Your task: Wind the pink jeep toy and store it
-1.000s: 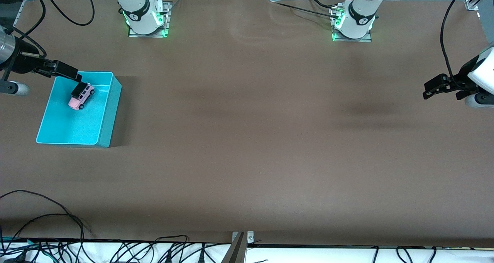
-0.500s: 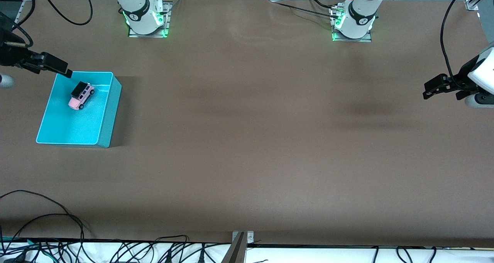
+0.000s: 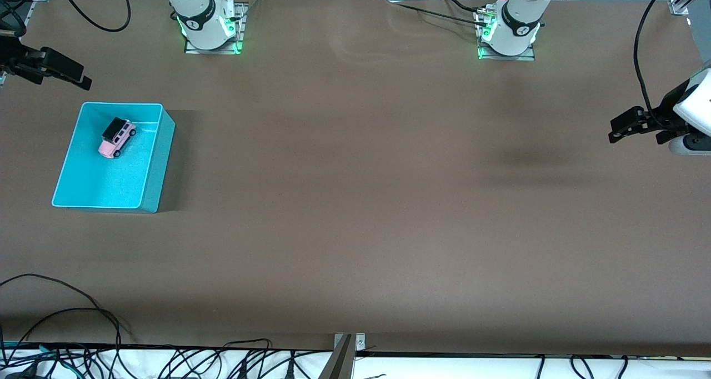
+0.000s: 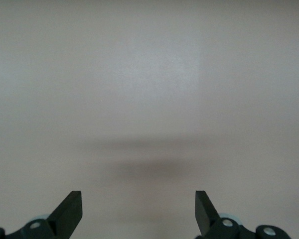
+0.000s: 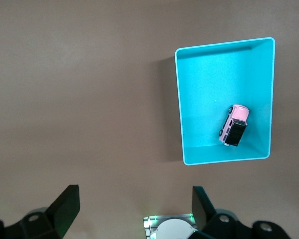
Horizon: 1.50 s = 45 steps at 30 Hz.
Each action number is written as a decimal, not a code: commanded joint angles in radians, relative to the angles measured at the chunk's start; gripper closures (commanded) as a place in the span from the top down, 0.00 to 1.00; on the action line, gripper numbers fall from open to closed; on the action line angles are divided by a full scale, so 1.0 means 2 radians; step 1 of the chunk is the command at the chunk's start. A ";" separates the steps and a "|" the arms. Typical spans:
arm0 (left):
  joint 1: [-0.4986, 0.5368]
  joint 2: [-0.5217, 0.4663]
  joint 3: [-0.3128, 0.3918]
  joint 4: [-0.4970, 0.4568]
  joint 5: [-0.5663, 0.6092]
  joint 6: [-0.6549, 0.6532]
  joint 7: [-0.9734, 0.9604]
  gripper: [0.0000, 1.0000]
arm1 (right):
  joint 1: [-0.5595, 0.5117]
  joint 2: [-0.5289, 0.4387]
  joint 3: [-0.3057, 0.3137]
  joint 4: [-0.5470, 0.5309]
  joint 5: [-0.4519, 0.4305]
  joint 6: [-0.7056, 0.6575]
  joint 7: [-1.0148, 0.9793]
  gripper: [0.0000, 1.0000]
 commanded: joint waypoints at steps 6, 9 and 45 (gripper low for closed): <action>0.004 -0.005 -0.001 -0.004 -0.009 0.001 0.011 1.00 | -0.008 0.007 0.004 0.021 -0.008 -0.014 -0.007 1.00; 0.004 -0.005 -0.001 -0.004 -0.009 0.001 0.011 1.00 | -0.008 0.007 0.004 0.021 -0.008 -0.014 -0.007 1.00; 0.004 -0.004 -0.001 -0.004 -0.009 0.001 0.011 1.00 | -0.011 0.033 -0.010 0.014 -0.009 0.069 -0.083 1.00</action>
